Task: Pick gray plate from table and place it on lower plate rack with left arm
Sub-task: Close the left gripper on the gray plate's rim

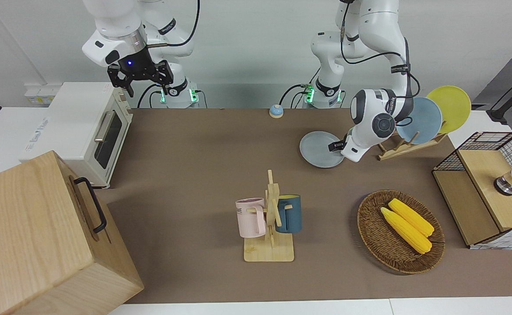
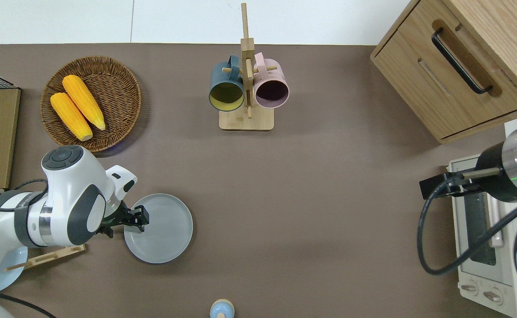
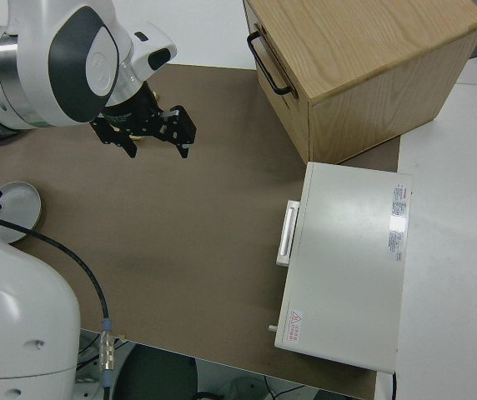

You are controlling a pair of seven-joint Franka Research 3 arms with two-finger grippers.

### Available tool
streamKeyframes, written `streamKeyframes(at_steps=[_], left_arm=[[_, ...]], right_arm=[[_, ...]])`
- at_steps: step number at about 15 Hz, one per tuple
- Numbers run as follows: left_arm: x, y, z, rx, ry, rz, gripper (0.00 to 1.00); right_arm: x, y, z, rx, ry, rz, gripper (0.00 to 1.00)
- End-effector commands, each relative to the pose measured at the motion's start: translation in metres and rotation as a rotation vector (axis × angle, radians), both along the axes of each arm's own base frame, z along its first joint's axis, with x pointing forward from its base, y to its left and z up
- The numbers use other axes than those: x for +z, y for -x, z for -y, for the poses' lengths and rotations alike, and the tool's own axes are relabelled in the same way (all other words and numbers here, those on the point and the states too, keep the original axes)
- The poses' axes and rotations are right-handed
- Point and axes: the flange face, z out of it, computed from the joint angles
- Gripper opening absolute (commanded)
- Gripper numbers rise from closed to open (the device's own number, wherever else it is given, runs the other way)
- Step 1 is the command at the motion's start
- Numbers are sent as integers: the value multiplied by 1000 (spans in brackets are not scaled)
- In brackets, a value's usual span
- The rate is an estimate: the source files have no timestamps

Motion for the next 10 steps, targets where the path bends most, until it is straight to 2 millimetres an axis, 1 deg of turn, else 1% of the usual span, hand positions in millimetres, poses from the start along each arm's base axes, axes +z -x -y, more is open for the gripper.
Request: streamKeyframes(at_steps=[1,3,7,8,10], left_arm=[[-6,1,0,31,10,6,204],[-6,1,0,33,12,6,1],[-1,-3,-3,40,16,15,0],[3,-4,-5,40,18,15,0],[18,-12,-4,40,20,27,0]], right_arm=[[4,3,4,-5,-2,-5,987],[4,3,4,-5,-2,-5,990],[4,3,4,-5,-2,-5,990],[4,3,4,-5,-2,-5,990],[4,3,3,-3,-2,-5,987]])
